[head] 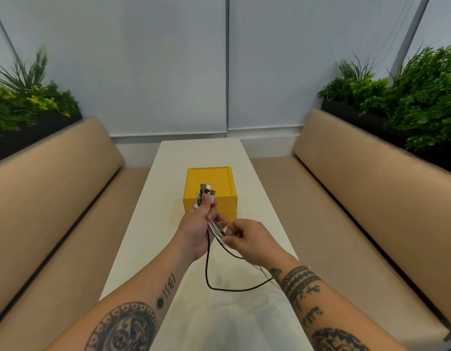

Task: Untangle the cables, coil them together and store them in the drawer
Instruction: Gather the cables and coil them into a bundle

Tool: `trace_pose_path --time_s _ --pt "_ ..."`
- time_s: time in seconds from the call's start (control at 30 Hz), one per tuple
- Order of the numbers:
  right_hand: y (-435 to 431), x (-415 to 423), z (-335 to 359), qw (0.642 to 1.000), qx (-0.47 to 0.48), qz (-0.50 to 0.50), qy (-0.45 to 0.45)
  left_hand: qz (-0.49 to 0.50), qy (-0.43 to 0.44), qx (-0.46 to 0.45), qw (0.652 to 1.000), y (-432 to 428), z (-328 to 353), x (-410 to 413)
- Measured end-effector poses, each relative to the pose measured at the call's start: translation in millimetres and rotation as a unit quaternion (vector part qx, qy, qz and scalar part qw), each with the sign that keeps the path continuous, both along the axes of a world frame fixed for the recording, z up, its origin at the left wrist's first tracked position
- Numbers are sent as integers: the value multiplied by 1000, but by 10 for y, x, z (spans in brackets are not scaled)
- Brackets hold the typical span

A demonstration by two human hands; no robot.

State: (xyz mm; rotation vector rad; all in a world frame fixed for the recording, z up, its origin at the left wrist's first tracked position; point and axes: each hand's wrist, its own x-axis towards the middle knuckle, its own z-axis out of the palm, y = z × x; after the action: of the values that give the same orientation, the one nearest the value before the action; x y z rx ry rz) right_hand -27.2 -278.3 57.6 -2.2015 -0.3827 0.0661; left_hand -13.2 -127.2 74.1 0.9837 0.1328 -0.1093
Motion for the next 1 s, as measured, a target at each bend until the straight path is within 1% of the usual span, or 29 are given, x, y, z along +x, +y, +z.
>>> trace_pose_path --time_s 0.13,0.27,0.4,0.5,0.63,0.67,0.7,0.73,0.77,0.8,0.83,0.87,0.9,0.93,0.97,1.0 --pt "-143 -15 -123 996 -89 -2 -11 47 -20 -27 998 61 7 15" --pt "-289 -67 -355 988 -147 16 32 50 -43 -15 998 124 -22 16" --pt "-315 -83 -515 985 -166 0 57 31 -66 42 996 138 3 -41" --pt "-258 -29 -482 978 -193 3 82 17 -86 86 992 103 26 -109" --pt "-319 92 -278 950 -281 48 124 -39 -140 194 970 23 34 -236" --pt "-356 141 -191 952 -274 53 129 -50 -151 217 963 15 36 -262" --pt "-379 185 -89 965 -218 45 136 -59 -157 241 956 18 40 -286" --pt "-392 213 20 982 -117 21 144 -68 -160 259 950 22 43 -310" --pt "-387 234 135 988 2 -9 152 -80 -166 275 944 28 39 -332" --pt "-369 255 243 978 122 -29 170 -93 -171 292 936 33 41 -357" --pt "-347 283 332 952 226 -30 204 -106 -178 315 926 33 43 -382" --pt "-324 311 399 919 305 -19 248 -120 -185 335 916 27 51 -410" --pt "-296 321 461 887 358 -5 291 -134 -190 351 907 18 50 -429" --pt "-272 329 503 863 387 5 324 -149 -191 361 900 6 49 -445" --pt "-245 326 543 852 398 12 340 -161 -192 368 895 2 36 -447" --pt "-222 321 583 851 401 16 340 -170 -191 374 891 3 9 -438"
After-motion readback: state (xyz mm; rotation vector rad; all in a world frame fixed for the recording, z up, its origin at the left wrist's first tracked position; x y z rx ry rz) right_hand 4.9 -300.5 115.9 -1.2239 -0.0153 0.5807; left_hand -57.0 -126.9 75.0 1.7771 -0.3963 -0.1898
